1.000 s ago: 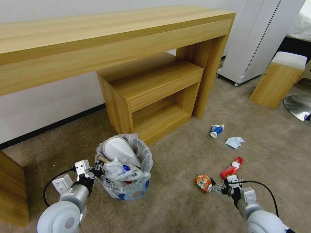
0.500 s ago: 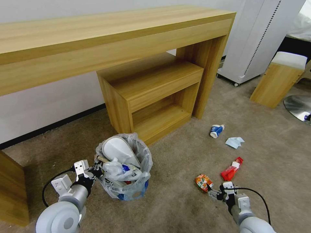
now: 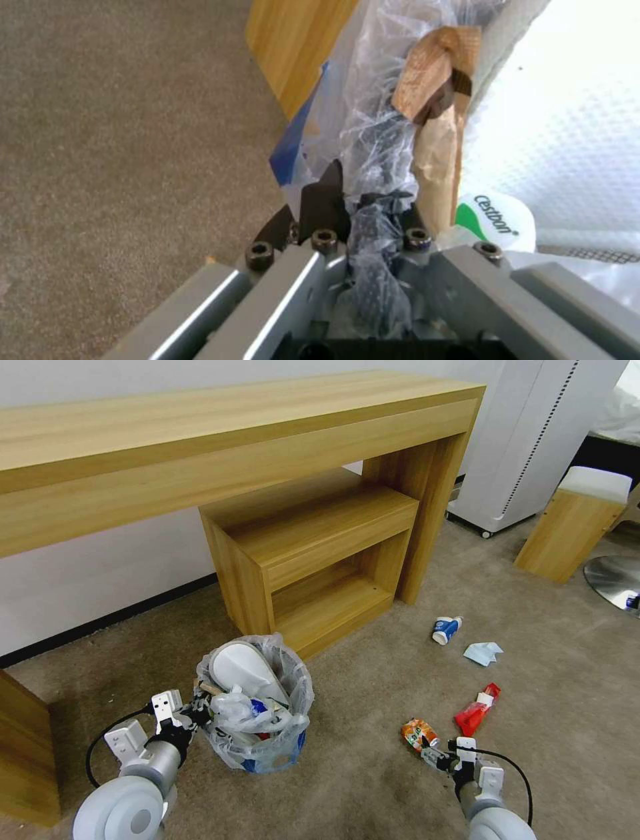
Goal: Pick up the trash bin and place the garbage on the floor into it.
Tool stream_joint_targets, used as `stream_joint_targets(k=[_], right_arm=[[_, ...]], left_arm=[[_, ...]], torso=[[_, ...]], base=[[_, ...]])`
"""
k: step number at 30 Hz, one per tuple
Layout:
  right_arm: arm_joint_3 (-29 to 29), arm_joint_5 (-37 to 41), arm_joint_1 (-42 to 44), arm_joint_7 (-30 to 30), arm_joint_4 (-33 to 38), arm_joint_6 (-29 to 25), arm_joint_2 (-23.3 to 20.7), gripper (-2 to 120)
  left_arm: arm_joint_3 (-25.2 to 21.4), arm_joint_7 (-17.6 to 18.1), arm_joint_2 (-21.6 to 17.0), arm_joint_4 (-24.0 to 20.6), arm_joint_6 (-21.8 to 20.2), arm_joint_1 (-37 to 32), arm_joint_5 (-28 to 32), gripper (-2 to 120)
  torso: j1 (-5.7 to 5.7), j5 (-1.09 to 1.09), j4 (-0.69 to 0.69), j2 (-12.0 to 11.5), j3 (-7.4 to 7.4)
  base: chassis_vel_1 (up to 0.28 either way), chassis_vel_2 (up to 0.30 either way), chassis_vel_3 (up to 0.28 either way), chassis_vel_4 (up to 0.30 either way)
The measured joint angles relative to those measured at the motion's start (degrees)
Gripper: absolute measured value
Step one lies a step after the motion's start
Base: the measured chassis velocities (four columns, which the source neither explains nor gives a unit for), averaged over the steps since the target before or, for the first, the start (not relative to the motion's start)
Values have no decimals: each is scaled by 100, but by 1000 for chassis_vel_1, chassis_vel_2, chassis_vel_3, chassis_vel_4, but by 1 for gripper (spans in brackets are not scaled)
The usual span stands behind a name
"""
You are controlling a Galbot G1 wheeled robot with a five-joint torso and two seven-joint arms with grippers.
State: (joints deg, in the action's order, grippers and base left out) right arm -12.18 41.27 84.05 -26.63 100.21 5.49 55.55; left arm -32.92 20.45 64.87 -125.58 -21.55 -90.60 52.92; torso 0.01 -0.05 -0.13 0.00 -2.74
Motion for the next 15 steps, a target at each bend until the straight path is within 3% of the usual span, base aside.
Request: stream_joint_targets(k=[15], right_arm=[[154,31,-165,11,-495,-16,304,98]], left_arm=[[-54,23,-4,-21,2,-7,55,1]], torso=[[0,0,0,0,0]], base=[[0,0,0,0]])
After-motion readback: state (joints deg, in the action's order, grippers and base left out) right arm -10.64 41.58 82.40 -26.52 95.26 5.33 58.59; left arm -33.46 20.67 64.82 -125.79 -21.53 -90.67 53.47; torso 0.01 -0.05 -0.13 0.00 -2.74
